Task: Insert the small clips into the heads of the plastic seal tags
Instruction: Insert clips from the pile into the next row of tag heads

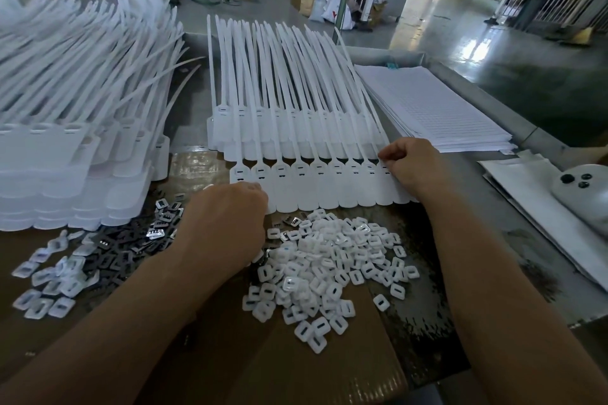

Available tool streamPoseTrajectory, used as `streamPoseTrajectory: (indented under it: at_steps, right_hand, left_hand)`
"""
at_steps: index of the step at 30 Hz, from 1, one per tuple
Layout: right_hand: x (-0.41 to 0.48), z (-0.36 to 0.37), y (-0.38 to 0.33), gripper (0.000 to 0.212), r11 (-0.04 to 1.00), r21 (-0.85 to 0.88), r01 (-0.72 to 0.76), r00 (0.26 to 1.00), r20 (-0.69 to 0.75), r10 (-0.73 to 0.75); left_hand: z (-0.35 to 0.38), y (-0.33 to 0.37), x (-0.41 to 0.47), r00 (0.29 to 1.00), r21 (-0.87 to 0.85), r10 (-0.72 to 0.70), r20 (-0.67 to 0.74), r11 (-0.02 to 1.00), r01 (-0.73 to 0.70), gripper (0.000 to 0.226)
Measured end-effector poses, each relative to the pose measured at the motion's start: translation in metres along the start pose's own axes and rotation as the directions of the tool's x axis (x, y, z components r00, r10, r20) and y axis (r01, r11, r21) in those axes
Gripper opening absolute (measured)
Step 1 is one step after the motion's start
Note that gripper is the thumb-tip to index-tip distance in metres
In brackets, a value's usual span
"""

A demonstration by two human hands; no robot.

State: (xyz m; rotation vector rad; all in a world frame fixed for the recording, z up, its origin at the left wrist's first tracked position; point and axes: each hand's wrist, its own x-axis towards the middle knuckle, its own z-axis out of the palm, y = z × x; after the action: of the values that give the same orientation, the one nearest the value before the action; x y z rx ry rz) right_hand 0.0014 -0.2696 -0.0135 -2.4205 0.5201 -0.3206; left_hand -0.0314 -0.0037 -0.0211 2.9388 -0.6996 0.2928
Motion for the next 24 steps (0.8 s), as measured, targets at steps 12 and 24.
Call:
streamPoseTrajectory:
  at_steps: [12, 24]
  right_hand:
    - [-0.008, -0.005, 0.0, 0.017, 0.997, 0.082, 0.015, 1.0, 0.007, -0.016]
    - [-0.043, -0.032, -0.025, 0.012, 0.972, 0.125, 0.198, 0.757, 0.611, -0.233]
  left_hand:
    - [-0.002, 0.0, 0.0, 1.0, 0.001, 0.02, -0.021, 1.0, -0.02, 0.033]
    - [-0.004, 0.0, 0.0, 1.0, 0.007, 0.014, -0.022, 1.0, -0.014, 0.033]
